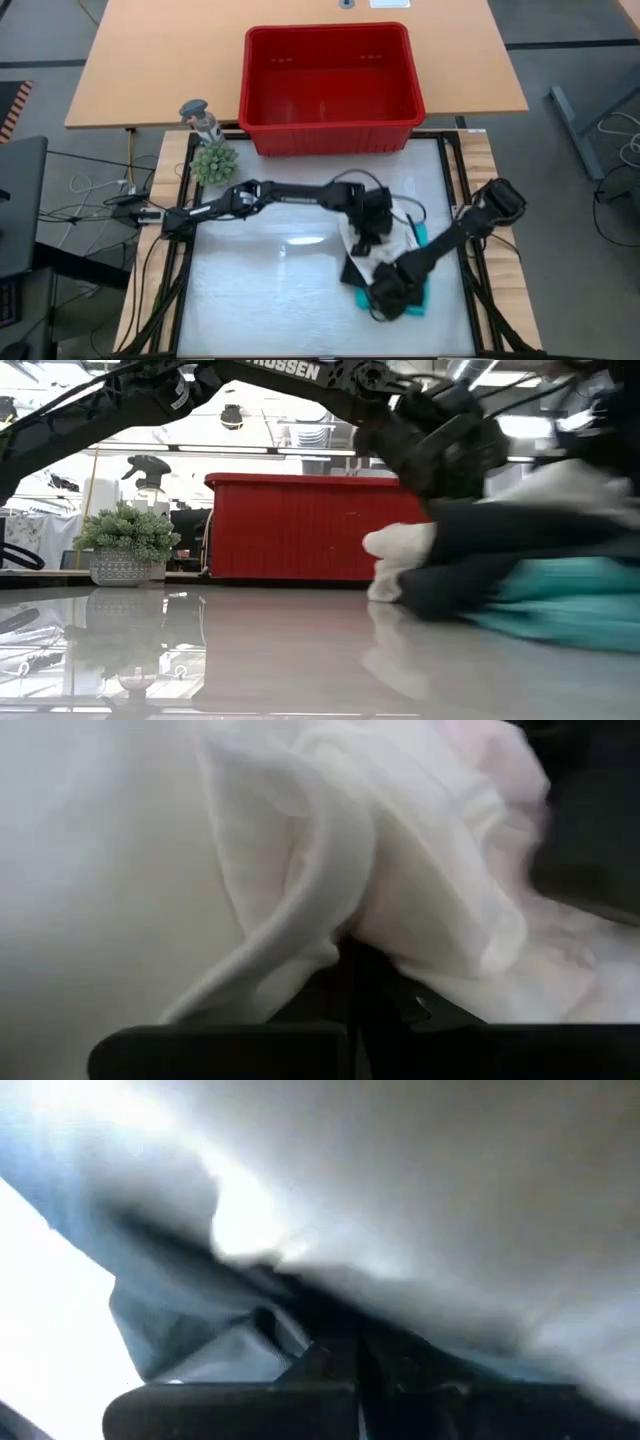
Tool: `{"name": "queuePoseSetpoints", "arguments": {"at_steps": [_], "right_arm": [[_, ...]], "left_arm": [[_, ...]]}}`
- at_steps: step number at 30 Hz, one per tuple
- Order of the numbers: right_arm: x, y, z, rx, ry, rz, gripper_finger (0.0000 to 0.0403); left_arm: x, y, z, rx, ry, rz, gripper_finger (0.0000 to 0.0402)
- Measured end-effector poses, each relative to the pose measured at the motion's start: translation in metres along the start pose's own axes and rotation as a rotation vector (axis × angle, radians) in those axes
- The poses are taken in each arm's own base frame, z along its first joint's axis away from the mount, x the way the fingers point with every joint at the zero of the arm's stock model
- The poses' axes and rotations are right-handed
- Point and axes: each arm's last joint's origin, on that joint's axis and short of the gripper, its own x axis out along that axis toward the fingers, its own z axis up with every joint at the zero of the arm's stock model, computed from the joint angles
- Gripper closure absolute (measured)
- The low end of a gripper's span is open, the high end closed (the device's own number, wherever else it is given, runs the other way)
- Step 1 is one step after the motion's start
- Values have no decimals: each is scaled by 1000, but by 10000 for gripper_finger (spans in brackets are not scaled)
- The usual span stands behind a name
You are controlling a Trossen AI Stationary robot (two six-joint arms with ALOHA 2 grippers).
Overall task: Fold Laundry from Bin
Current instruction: Put the clothes into the red organizer bin
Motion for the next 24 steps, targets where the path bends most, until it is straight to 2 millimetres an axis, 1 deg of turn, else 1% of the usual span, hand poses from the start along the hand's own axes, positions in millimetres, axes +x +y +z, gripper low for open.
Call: {"name": "queuePoseSetpoints", "arguments": {"at_steps": [6,8,11,12,15,19,21,24], "right_arm": [[-10,-13,43,-83,-174,-34,385],[-14,-15,53,-120,-233,-58,383],[-22,-15,63,-176,-304,-73,372],[-28,-15,64,-183,-329,-66,368],[-36,-16,65,-202,-371,-39,358],[-49,-18,62,-193,-387,2,354],[-58,-19,59,-202,-384,45,353],[-71,-21,55,-204,-398,94,342]], "left_arm": [[-43,37,-17,-66,91,49,401],[-58,47,-22,-81,112,61,401],[-81,61,-28,-99,127,73,401],[-88,64,-30,-107,134,76,401],[-106,75,-38,-151,148,86,401],[-124,89,-47,-281,170,132,401],[-130,93,-53,-312,177,108,396],[-135,94,-56,-317,157,23,375]]}}
